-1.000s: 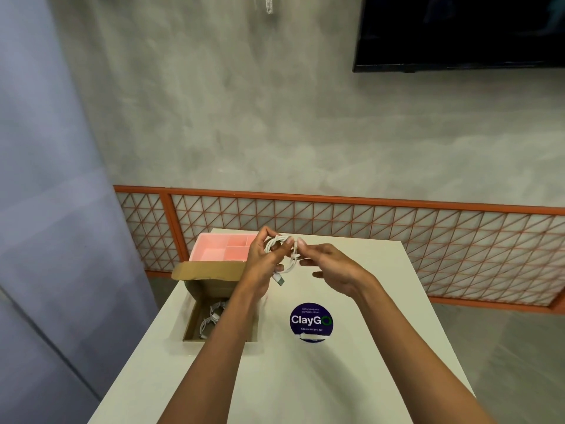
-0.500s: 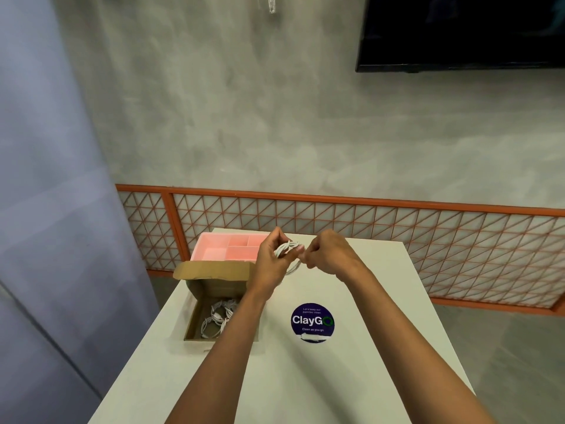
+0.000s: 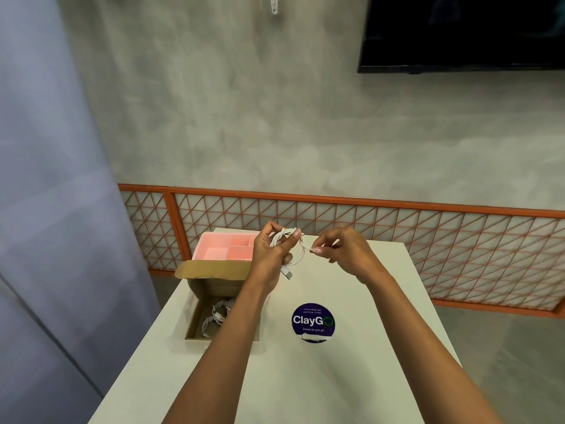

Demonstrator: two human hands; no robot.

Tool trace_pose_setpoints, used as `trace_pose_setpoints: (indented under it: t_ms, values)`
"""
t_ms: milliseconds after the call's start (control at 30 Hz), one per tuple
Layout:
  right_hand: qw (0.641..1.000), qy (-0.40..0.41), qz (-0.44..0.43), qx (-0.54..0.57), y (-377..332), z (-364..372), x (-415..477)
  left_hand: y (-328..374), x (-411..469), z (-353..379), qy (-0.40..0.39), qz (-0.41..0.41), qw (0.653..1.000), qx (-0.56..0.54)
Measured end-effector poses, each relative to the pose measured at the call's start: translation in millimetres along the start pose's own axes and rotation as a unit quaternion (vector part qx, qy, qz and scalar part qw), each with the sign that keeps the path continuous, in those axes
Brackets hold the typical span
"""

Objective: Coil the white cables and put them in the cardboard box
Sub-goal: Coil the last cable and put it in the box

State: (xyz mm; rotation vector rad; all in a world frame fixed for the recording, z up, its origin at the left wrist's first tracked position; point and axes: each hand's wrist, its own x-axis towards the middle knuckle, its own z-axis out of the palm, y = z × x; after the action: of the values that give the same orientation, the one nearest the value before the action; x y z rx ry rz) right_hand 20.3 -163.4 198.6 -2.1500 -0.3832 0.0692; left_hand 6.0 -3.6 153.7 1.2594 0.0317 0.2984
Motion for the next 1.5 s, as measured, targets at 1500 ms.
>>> trace_pose_setpoints:
  t_ms: [1500]
  values:
    - [0.967,-0.018,0.045,0.249,16.4,56.4,16.5,-15.6,-7.5,-20.7,0.078,0.113,0.982,0.132]
